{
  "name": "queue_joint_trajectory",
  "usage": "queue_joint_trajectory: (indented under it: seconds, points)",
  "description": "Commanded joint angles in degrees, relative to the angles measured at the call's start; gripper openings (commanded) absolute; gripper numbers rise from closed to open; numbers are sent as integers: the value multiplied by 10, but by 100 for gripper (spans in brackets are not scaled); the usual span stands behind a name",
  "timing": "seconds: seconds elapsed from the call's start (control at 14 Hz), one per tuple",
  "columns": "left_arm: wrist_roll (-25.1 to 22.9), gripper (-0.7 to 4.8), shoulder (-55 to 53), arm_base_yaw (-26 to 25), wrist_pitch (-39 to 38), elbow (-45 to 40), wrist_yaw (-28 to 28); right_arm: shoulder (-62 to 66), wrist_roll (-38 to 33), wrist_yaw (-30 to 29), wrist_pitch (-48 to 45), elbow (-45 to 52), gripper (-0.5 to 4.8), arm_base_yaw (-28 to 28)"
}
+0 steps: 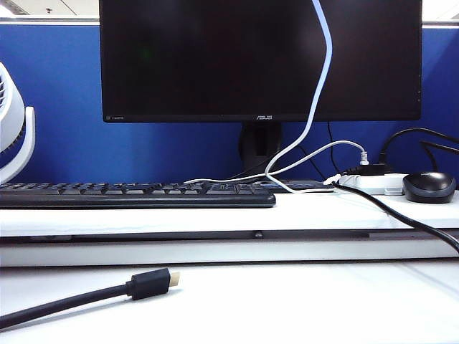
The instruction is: Pick up the Type-C charging cable and the charging base, insert one end of the Type-C charger into the corresponding slot on the base, and finally place the plugged-in charger back on the table.
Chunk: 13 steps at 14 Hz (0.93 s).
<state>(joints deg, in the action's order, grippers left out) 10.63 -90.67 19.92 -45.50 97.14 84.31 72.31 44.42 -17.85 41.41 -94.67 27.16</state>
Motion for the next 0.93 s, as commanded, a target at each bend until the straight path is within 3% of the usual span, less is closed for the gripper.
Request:
queue_joint_trajectory:
  seconds: [0.07,0.43,0.57,0.71,0.93]
  points:
    - [50,-6,2,1,32,3,24,-3,89,-15,-30,-3,-1,1]
    - [107,-6,1,35,97,3,30,-3,124,-32,-55,-3,-1,1]
    - [139,-6,1,51,134,3,40,-3,182,-30,-55,-3,-1,1]
    - [203,-6,1,71,206,3,45,-1,266,-19,-57,-3,-1,2]
    - [212,-6,1,71,241,3,-4,0,272,28,-32,-3,-1,2]
